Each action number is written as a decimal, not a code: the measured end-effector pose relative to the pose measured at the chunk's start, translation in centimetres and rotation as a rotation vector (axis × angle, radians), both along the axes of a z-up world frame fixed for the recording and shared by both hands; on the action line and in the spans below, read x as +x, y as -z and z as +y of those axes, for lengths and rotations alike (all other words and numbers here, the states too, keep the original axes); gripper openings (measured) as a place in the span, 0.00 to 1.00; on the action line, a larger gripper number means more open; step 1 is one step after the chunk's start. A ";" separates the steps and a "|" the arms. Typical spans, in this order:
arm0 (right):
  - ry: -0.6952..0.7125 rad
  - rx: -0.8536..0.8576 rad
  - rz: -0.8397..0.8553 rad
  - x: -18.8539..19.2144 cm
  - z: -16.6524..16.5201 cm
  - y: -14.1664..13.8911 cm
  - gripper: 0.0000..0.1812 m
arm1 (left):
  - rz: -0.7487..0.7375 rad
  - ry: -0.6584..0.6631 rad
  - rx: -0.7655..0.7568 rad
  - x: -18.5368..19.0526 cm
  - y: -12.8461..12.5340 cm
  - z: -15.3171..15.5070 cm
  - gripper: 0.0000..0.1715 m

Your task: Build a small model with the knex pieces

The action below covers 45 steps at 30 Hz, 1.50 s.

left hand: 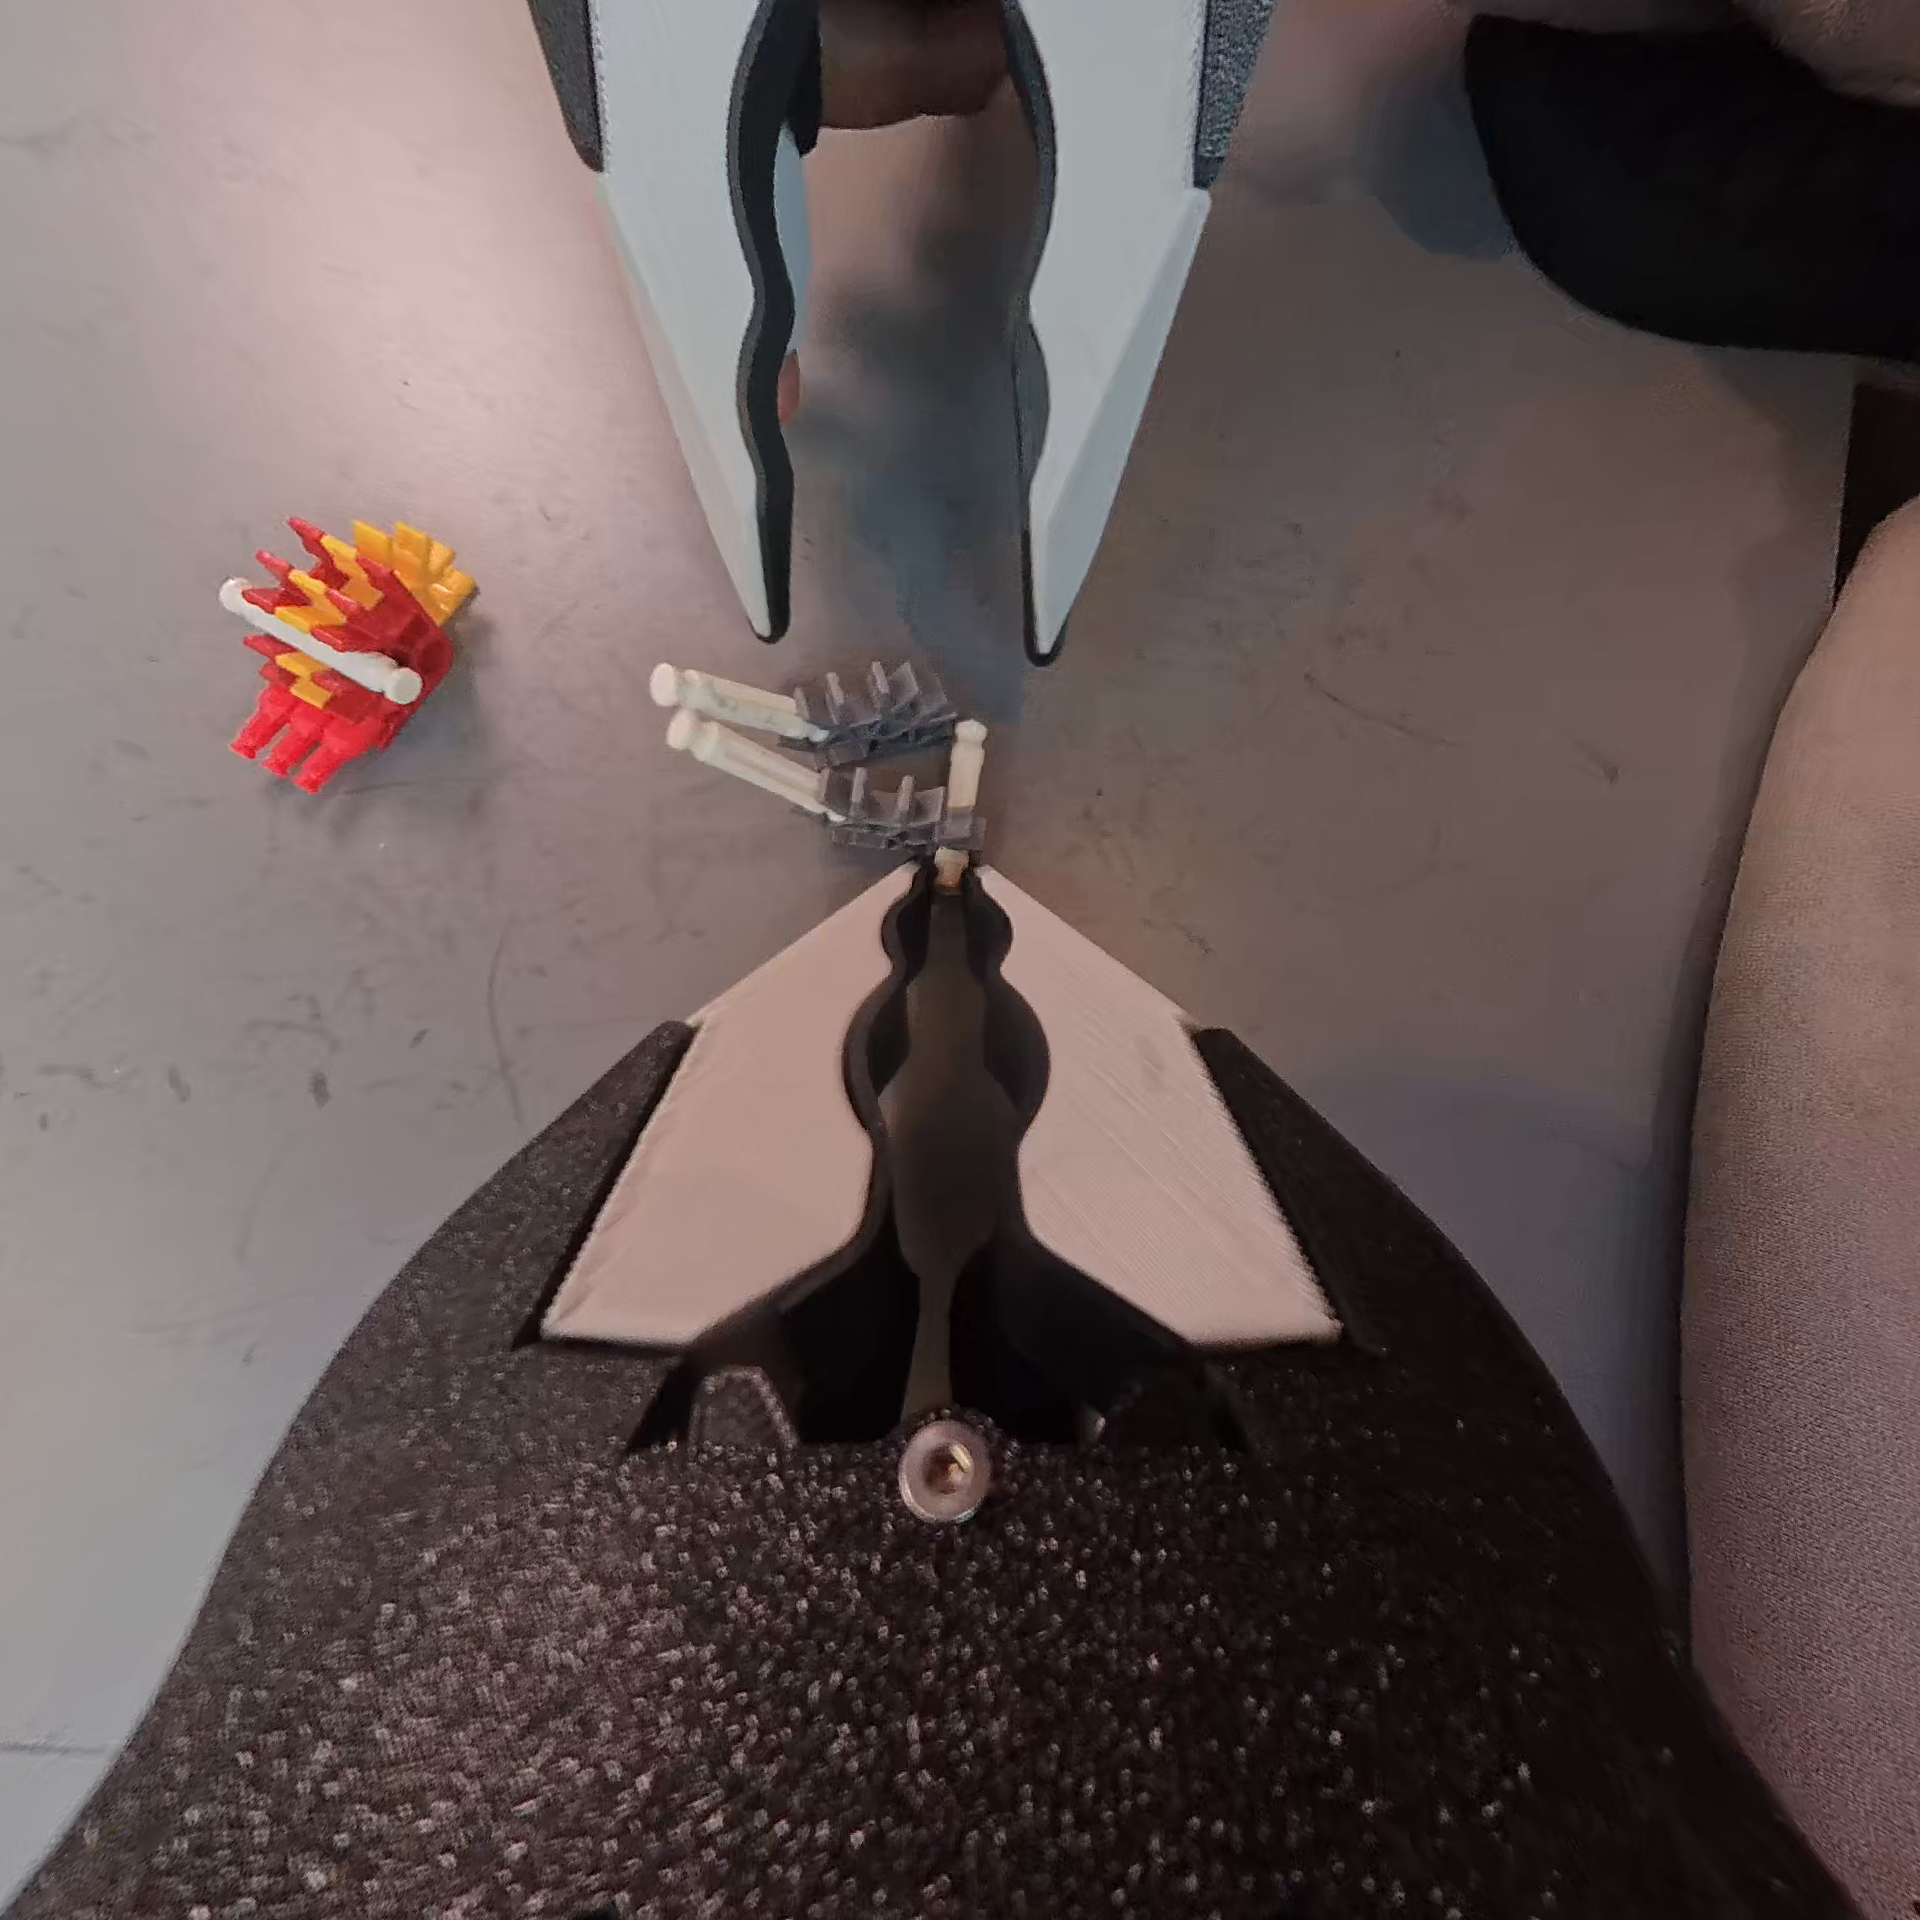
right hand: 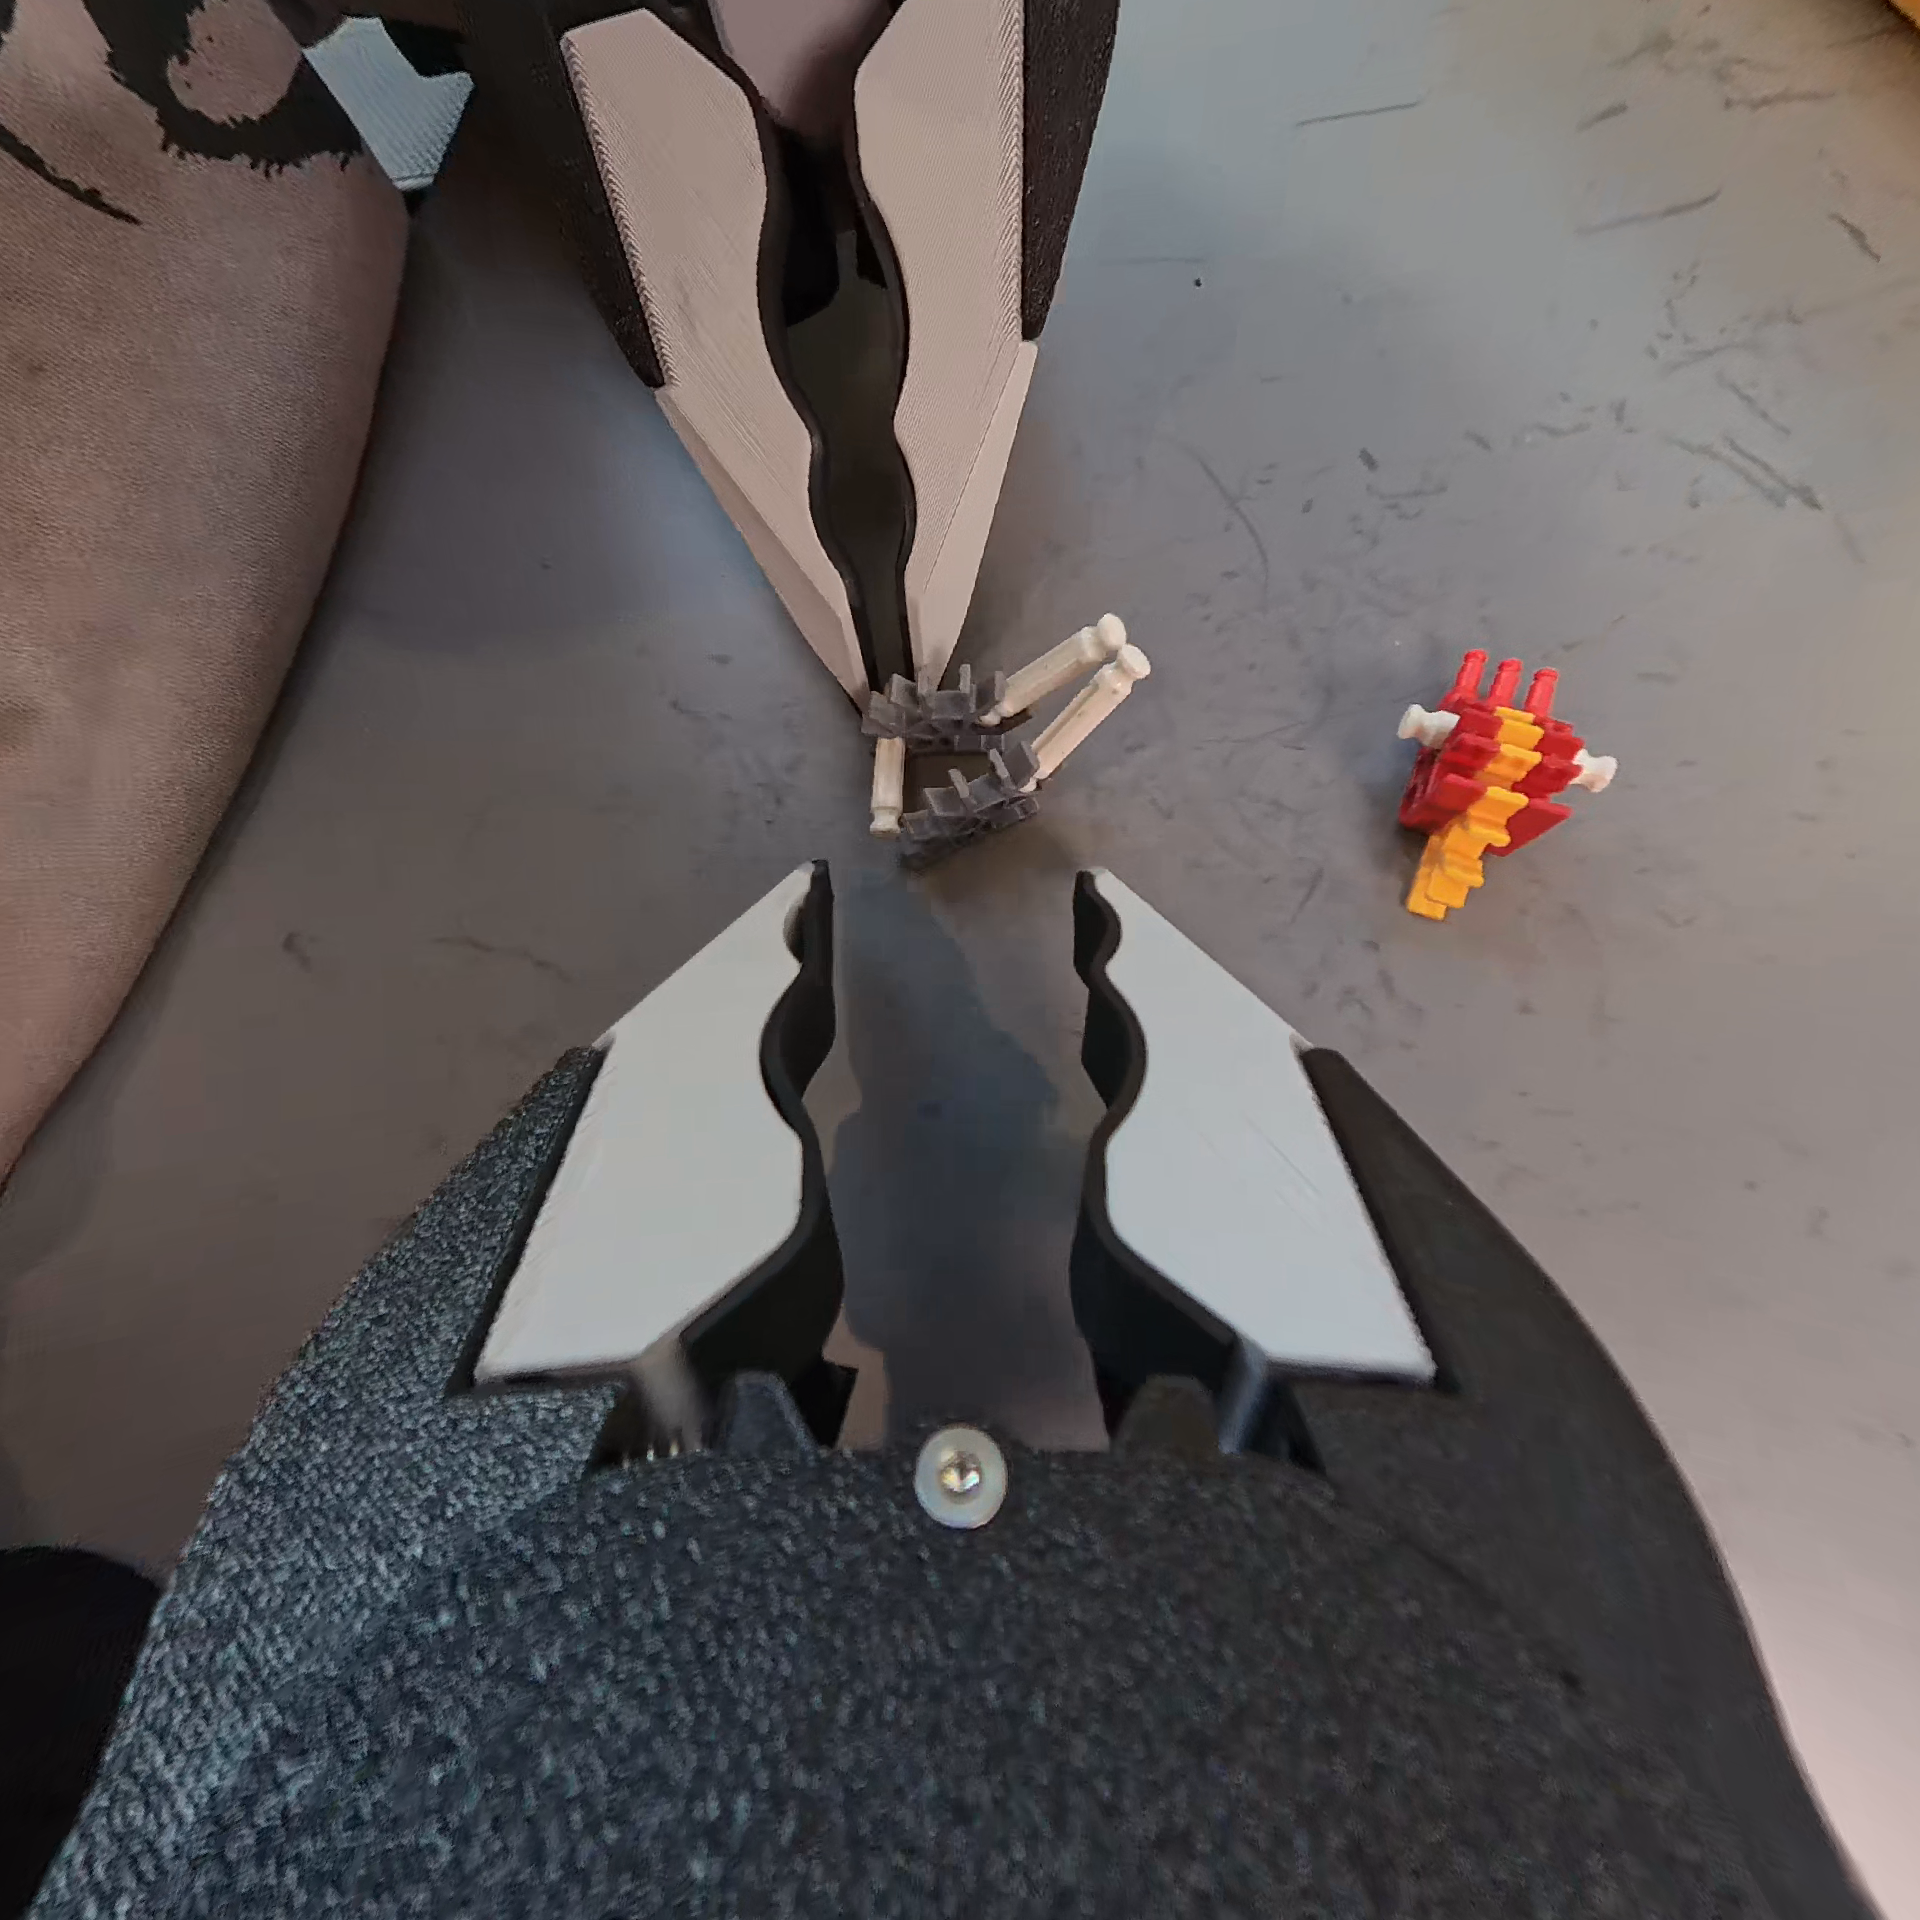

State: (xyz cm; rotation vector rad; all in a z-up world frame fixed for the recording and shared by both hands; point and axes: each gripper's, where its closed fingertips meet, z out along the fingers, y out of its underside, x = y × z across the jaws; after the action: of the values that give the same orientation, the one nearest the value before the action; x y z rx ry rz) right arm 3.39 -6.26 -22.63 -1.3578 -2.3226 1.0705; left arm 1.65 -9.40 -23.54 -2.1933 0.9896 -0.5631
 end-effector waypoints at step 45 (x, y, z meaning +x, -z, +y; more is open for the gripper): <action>-0.024 0.069 0.007 -0.8 0.1 0.7 0.10 | -0.022 -0.058 0.006 0.1 0.0 -0.2 0.03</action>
State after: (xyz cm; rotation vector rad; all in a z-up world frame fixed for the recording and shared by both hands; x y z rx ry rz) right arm 2.55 -6.17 -23.36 -1.3024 -2.3533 0.9909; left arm 1.76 -9.56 -23.54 -2.1981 0.9118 -0.5552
